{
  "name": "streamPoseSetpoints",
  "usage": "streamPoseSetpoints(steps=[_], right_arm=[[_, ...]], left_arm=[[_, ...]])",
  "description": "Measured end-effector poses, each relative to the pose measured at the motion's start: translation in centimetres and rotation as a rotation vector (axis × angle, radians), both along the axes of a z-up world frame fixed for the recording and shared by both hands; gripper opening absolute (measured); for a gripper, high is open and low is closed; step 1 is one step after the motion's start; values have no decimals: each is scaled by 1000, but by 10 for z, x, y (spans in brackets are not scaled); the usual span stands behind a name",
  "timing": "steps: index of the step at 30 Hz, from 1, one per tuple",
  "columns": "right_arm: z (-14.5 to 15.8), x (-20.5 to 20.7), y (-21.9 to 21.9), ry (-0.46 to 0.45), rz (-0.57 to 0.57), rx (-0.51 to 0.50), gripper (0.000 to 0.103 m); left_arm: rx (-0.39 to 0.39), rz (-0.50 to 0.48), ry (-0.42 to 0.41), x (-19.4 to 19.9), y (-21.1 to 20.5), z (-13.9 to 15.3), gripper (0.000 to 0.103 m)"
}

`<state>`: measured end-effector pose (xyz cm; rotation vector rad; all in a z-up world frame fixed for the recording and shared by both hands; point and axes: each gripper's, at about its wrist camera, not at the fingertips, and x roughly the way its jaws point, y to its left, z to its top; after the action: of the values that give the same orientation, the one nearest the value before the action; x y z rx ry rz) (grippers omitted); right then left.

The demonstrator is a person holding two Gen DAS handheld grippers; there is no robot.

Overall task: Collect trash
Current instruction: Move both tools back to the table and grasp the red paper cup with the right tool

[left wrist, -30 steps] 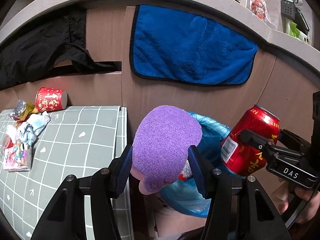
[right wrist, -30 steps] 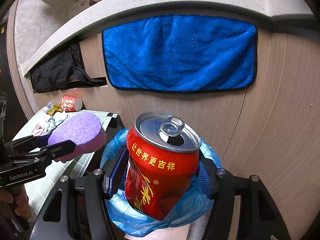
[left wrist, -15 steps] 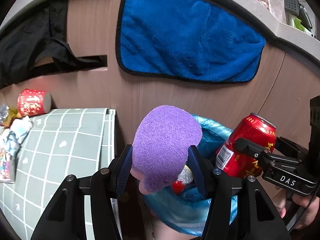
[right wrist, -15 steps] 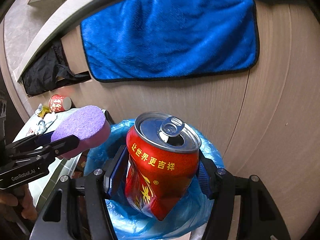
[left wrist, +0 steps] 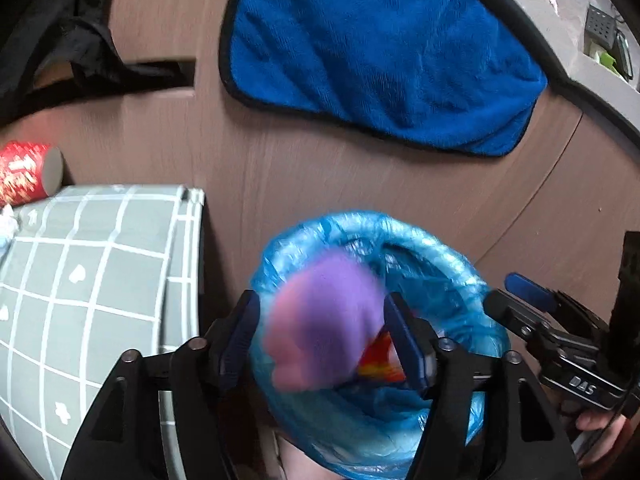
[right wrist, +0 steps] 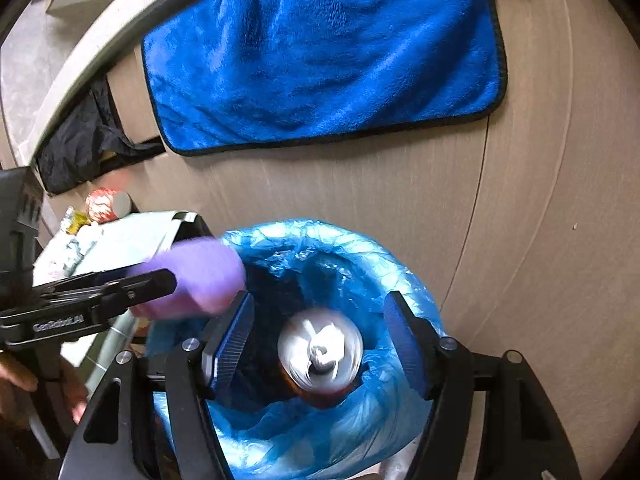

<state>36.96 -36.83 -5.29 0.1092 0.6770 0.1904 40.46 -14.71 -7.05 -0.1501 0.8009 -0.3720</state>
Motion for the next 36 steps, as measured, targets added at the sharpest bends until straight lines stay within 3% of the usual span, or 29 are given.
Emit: streamPoseSetpoints(steps=[7,12,16,23,27,33,36], right_arm=[[14,-10,3,-2,31,26,68],[30,-23,27,-18,93,14,68],[46,-29,64,-40,169,45,69],[77,-27,177,-57,349,55,69],[83,-15,242,-28,377,41,69],[57,32,339,50,307,-64,68],[39,59,384,83,308,-161,53]], left_arm=[[-61,38,-33,-7,23,24,71],[25,92,-154,-33,69,53,75],[21,141,-197,-57,127,67,75],[110,330,-217,-92,256,78,75],[73,428,-184,-101,330,72,75],[47,496,-162,-106,399,52,75],[25,504,-140,-103,420,40,75]])
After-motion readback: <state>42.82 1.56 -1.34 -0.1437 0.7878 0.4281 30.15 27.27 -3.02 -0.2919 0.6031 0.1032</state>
